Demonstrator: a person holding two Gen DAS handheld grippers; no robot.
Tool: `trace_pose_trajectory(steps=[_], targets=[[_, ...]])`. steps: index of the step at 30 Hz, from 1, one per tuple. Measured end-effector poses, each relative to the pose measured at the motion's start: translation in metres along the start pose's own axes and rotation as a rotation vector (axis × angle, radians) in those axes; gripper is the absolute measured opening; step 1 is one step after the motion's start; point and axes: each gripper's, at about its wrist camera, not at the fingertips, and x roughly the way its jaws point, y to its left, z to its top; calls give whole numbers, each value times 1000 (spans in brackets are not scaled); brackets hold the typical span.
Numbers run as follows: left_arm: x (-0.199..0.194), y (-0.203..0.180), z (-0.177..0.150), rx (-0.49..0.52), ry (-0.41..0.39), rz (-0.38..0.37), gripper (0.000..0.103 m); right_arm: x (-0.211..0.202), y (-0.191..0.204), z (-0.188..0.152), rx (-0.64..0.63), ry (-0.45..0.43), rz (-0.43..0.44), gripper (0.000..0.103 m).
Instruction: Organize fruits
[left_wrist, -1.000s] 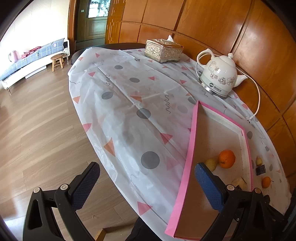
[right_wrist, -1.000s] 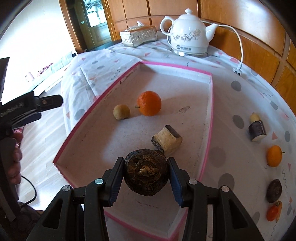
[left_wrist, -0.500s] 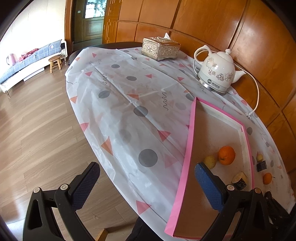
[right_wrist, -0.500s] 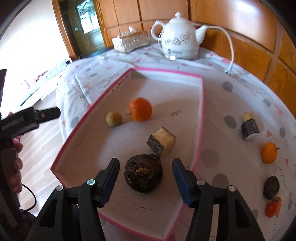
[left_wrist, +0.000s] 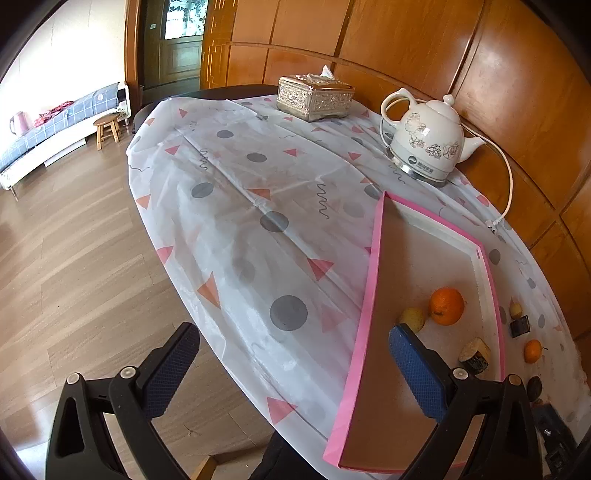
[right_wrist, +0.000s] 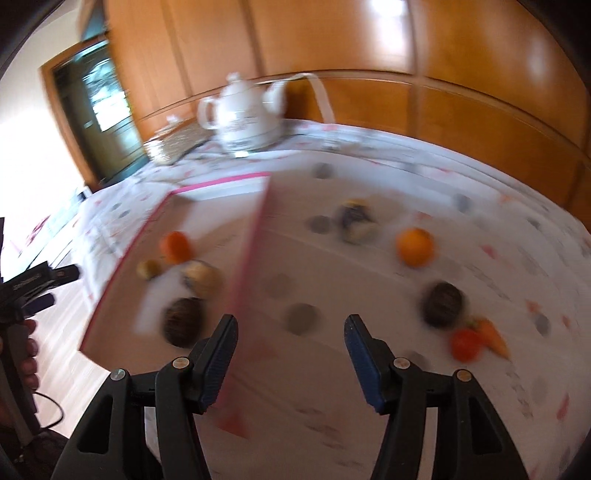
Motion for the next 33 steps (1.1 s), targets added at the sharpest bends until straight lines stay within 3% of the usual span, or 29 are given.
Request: trace_pose_trajectory(steps=[9,21,33], targets=[[2,-6,-2,22,10,-1,103,-25,-99,-39,237,6,-188,61],[-2,-19,-2,65,-3,-3,103,-72,-211,-90,573,-27,-502,61],[-4,-49,-7,148,2,-54,103,-92,-271,-127,811,-43,-745,61]])
